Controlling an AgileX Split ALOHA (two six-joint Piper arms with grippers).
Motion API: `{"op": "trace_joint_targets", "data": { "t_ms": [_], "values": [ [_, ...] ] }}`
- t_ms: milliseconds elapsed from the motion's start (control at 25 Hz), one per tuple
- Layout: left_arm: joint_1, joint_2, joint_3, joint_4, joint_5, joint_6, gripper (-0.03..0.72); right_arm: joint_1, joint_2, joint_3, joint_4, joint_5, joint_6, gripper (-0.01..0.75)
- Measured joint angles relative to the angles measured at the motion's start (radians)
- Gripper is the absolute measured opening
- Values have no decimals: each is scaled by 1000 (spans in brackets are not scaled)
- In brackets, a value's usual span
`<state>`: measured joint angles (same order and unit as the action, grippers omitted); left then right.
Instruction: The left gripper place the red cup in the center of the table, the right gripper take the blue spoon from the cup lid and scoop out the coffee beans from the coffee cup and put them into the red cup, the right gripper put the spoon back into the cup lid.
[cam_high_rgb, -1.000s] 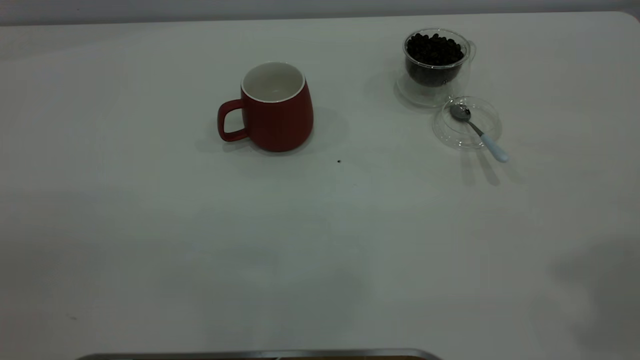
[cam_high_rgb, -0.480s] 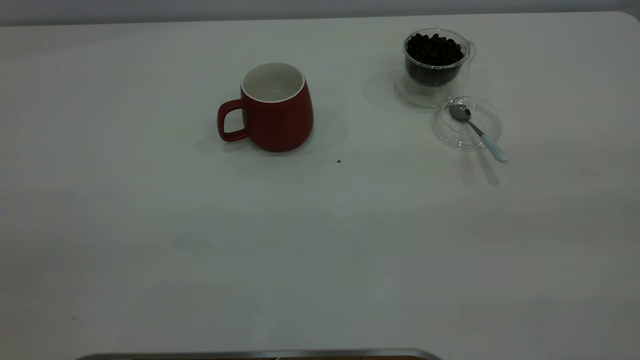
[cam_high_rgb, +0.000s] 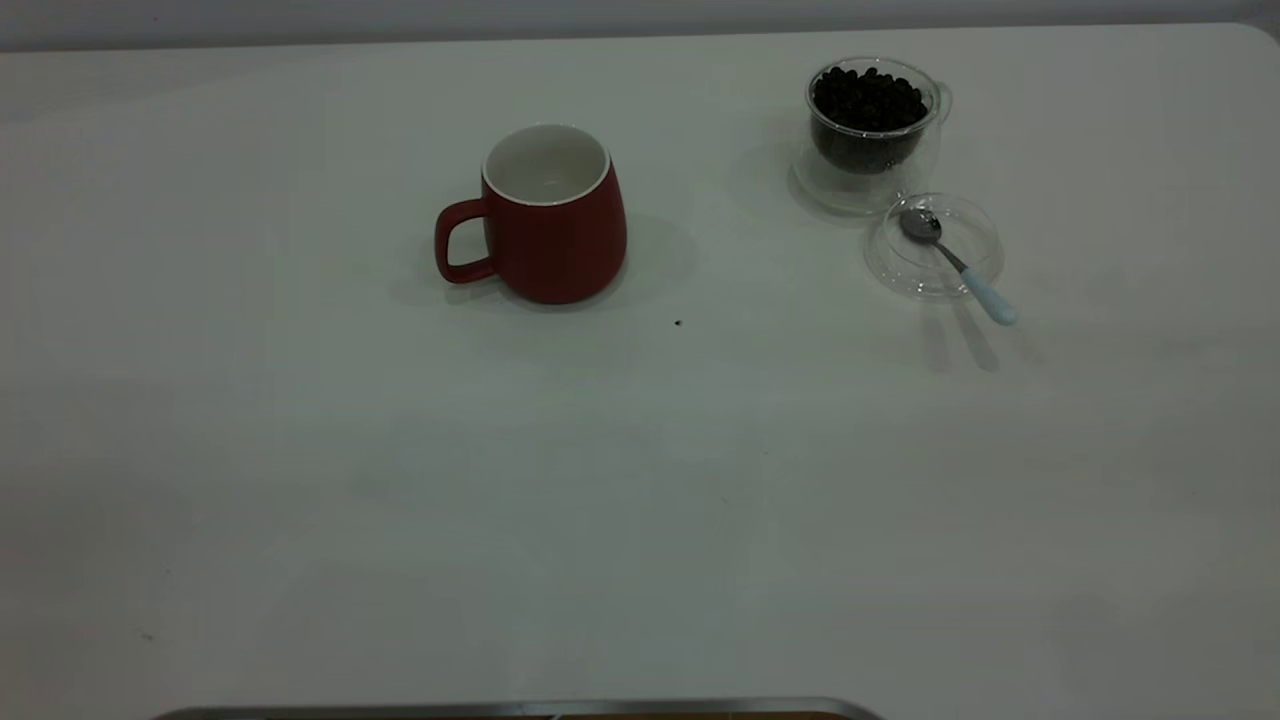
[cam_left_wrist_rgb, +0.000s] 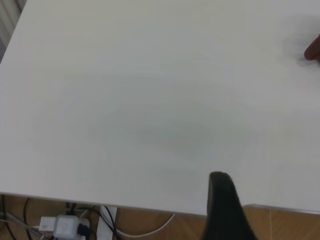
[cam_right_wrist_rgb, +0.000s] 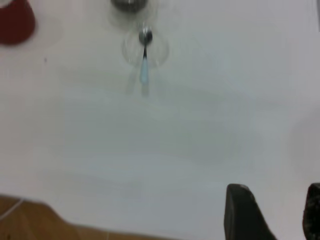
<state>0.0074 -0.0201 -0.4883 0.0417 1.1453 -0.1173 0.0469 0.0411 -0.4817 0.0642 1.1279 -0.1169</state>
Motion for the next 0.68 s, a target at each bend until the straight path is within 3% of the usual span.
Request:
{"op": "trace_joint_targets", "data": {
  "t_ms": [680],
  "values": [
    [0, 0, 0, 0, 0, 0, 518, 3, -57, 0, 0, 1, 0, 331]
  ]
}}
